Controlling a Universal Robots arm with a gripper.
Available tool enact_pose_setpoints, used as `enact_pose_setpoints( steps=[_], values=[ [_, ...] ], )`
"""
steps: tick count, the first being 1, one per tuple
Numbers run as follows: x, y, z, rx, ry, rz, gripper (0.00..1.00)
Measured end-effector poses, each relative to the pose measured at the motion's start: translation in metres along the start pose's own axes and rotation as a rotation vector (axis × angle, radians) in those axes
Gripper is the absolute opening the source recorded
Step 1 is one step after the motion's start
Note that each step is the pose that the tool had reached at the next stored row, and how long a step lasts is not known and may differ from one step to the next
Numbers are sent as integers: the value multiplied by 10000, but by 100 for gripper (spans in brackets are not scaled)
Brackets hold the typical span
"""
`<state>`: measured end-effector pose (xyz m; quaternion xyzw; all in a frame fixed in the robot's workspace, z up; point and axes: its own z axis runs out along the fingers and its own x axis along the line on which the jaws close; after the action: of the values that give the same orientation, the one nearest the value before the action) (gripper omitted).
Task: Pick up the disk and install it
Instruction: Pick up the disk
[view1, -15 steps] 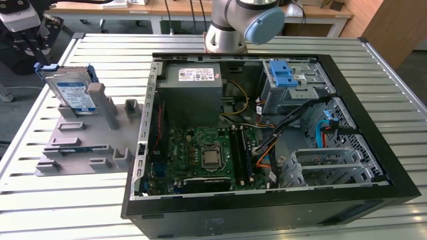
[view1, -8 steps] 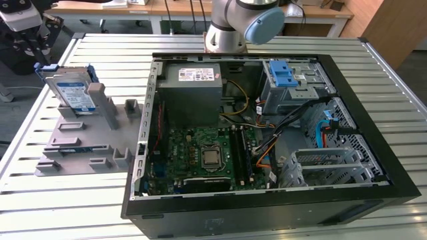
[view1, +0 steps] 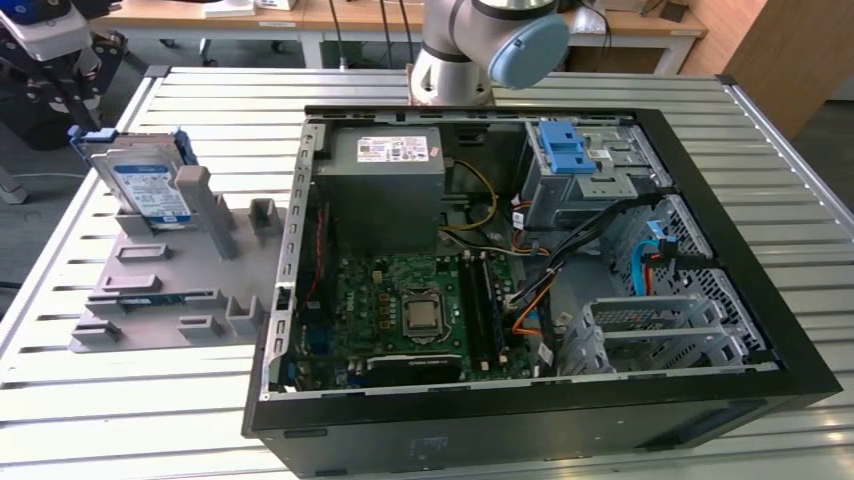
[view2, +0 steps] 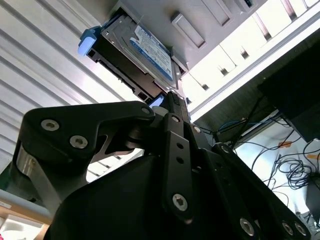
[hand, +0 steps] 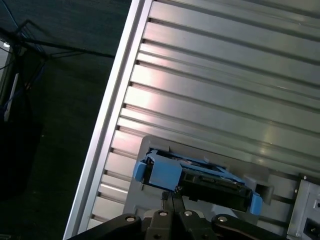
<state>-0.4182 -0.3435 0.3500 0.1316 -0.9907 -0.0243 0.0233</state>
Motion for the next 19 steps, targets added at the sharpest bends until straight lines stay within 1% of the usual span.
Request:
enact_pose_setpoints(
  steps=[6,19],
  values=[
    [0,0,0,15,10,-322,11],
    [0,0,0,16,9,-338,11]
  ],
)
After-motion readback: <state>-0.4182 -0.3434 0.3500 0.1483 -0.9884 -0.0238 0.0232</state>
